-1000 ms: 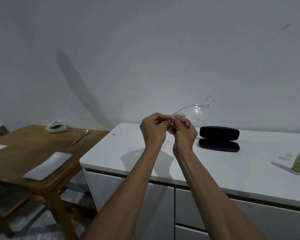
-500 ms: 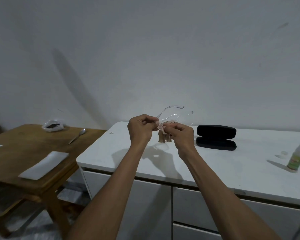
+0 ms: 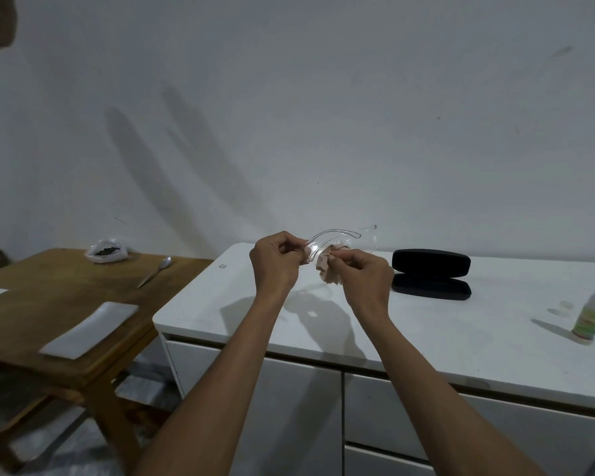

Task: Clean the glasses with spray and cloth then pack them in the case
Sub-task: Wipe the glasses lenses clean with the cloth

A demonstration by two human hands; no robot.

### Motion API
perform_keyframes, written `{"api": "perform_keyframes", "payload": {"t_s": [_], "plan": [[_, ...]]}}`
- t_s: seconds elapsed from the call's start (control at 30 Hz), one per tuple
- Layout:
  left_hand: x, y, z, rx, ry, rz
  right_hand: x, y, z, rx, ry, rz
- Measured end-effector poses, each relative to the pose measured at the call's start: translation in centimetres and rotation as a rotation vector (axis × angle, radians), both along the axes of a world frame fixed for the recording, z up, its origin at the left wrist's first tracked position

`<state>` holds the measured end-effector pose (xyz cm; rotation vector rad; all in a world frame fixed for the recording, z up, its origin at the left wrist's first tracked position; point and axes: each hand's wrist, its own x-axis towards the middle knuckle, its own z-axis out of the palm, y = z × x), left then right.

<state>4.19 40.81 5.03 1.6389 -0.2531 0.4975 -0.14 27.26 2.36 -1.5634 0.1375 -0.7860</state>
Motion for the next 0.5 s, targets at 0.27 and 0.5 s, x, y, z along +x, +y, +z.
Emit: {"api": "perform_keyframes", "payload": {"t_s": [0.27, 0.5], "plan": [[0.9, 1.9, -0.8, -0.023, 0.011, 0.093, 0.3, -1.8, -0.4, -0.035, 0.009, -0.067], [2.2, 3.7, -3.1, -0.004, 0.035, 0.112, 0.4, -4.0, -1.1, -0.036, 0.022, -0.107]]}}
